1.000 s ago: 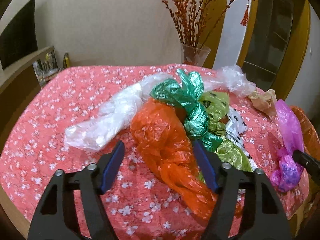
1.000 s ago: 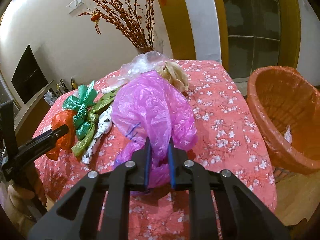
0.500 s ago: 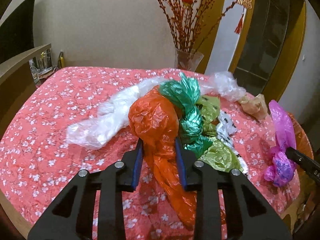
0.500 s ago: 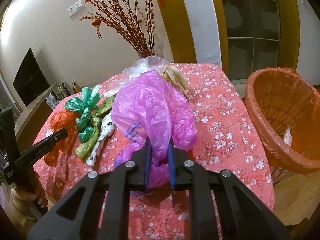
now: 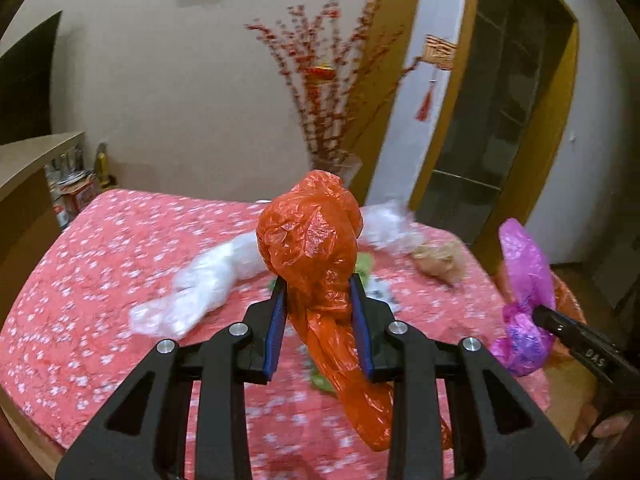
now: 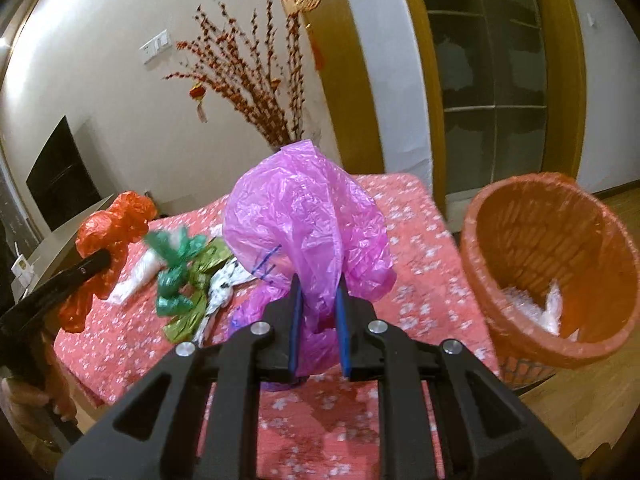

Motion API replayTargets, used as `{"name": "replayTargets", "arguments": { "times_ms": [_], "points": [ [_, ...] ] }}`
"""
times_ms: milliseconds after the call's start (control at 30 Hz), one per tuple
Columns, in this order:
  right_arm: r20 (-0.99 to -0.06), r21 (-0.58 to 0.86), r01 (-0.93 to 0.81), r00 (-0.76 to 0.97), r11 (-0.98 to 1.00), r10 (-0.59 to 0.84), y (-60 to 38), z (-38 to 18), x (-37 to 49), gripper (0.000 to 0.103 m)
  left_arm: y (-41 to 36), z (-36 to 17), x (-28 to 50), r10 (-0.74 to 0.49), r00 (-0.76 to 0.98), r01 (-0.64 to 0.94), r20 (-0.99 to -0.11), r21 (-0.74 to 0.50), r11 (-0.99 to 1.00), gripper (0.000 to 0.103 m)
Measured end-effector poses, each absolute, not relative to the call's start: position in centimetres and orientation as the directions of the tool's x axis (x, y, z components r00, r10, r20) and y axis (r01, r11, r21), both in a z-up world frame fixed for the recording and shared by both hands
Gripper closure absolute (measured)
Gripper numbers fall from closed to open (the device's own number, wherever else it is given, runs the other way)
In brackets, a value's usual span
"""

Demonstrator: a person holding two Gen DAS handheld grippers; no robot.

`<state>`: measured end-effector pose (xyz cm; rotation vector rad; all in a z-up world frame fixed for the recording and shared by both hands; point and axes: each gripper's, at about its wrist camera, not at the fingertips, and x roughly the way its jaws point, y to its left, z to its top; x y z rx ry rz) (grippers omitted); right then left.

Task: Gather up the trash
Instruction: 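Carry both bags over the orange basket and open both grippers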

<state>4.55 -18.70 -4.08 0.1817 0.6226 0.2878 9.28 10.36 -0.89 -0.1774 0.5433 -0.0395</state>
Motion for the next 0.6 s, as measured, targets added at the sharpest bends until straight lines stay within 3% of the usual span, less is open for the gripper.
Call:
{"name": "replayTargets", "arguments": {
  "times_ms": [600],
  "points": [
    [-0.503,0.278,-0.008,0.851,0.961,0.153,-27.3,-3.4,4.0,0.087,-1.4,-0.6,12.6,-0.353,0.780,0.291,-0.518,-0.200,0.936,0.072]
  ]
}}
